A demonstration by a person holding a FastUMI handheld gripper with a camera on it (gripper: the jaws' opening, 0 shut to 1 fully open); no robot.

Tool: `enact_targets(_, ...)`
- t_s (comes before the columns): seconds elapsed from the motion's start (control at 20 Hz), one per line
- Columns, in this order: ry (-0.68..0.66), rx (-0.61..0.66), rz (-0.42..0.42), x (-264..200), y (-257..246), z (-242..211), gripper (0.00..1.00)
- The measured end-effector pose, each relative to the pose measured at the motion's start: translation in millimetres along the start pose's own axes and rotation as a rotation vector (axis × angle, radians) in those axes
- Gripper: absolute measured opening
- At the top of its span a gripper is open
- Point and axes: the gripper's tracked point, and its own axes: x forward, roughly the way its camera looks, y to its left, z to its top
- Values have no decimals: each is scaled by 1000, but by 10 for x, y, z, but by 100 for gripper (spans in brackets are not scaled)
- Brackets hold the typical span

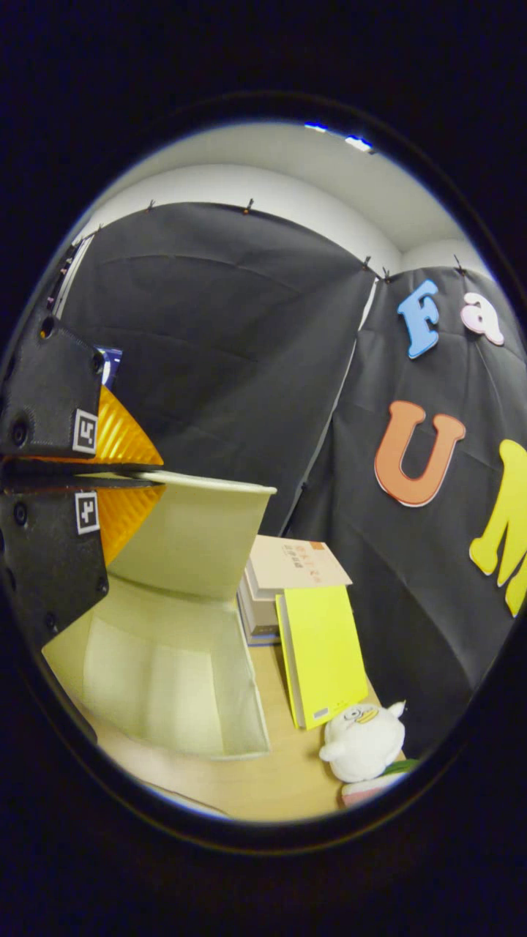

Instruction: Open the storage box then place both shoes into the box .Put the left shoe in first, then the right shoe, with the right side of both shoes facing outward in a uniform manner.

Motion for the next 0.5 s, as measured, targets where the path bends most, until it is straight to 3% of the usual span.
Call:
enact_targets(0.15,14,-45,-46,375,98,-21,7)
enact_targets(0.3,26,-127,-121,565,145,-74,14)
enact_targets(0.5,31,-148,-200,406,101,-79,87)
